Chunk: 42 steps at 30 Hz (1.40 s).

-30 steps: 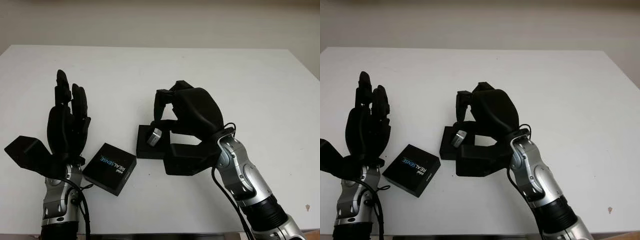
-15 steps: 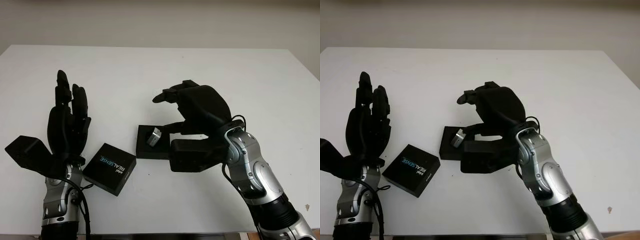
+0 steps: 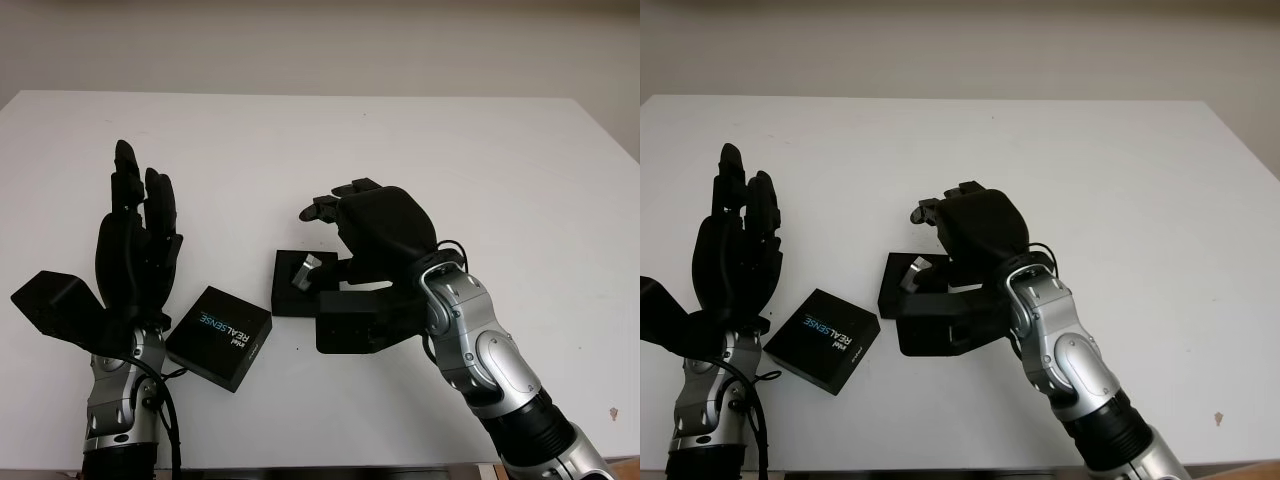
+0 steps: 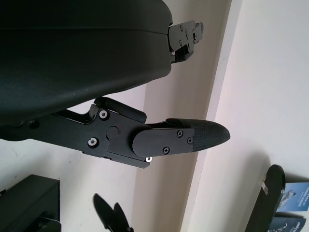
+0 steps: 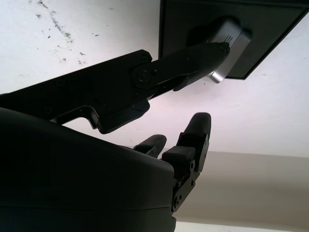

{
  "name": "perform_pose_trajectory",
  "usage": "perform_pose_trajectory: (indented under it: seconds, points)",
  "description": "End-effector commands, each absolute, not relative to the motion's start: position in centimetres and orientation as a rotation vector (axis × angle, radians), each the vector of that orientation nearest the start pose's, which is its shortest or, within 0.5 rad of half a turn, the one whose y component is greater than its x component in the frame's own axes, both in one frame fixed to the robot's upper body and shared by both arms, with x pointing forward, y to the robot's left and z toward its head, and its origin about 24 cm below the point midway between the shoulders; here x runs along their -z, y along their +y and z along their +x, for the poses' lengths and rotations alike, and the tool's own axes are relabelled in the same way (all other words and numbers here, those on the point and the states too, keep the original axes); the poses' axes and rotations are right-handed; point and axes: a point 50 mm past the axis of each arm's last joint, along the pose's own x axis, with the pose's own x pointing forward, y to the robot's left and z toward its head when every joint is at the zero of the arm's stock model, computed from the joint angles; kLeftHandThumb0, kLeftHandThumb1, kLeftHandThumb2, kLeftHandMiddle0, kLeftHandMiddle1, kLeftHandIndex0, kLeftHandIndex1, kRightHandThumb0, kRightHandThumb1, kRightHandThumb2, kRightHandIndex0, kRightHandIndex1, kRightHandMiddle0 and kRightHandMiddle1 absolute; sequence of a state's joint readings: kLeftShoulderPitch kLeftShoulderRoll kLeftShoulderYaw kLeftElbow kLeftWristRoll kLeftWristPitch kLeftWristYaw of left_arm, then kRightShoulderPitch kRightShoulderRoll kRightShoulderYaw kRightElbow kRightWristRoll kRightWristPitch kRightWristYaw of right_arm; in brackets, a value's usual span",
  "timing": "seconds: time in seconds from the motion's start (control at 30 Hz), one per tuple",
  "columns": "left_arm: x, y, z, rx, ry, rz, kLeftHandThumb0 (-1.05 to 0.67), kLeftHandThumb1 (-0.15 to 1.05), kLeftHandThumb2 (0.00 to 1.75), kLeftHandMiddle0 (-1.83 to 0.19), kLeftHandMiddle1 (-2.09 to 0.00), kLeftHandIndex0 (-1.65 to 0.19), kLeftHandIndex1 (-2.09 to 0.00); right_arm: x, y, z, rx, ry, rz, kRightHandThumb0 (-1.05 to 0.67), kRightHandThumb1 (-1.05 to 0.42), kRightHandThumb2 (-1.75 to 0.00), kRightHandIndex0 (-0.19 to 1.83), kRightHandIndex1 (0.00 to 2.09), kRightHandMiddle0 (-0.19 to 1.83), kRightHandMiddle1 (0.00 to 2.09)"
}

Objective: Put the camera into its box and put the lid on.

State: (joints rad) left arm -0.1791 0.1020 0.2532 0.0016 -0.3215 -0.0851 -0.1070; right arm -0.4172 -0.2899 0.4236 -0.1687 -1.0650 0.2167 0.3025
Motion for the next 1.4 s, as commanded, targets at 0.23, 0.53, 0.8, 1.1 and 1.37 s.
perform_pose_trajectory:
  seconds: [0.23,0.53,0.8,1.1,1.37]
  points:
    - [-10.6,21.5,27.7,-0.082,-0.331,-0.206,-0.67,1.05,0.42,0.19,0.00,0.19,0.00,-13.9,-7.7,29.2,-0.284,-0.325,-1.441,-0.69,-0.90,-0.06,0.22,0.53,0.21,1.26]
    - [-10.6,21.4,27.7,-0.081,-0.330,-0.216,-0.67,1.05,0.41,0.19,0.00,0.19,0.00,-13.8,-7.6,29.1,-0.269,-0.343,-1.516,-0.67,-0.93,-0.06,0.25,0.58,0.21,1.39]
    - [-10.6,21.4,27.7,-0.081,-0.332,-0.214,-0.67,1.05,0.42,0.19,0.00,0.19,0.00,-13.3,-7.4,28.9,-0.255,-0.358,-1.584,-0.68,-0.94,-0.06,0.29,0.65,0.23,1.33]
    - [-10.6,21.4,27.7,-0.085,-0.336,-0.208,-0.67,1.05,0.43,0.19,0.00,0.19,0.00,-12.4,-7.2,29.2,-0.263,-0.333,-1.636,-0.67,-0.94,-0.05,0.28,0.73,0.30,1.09]
    - [-10.7,21.4,27.6,-0.088,-0.335,-0.205,-0.67,1.05,0.42,0.19,0.00,0.19,0.00,-12.1,-7.4,29.5,-0.272,-0.312,-1.656,-0.69,-0.95,-0.05,0.15,1.05,0.28,1.17]
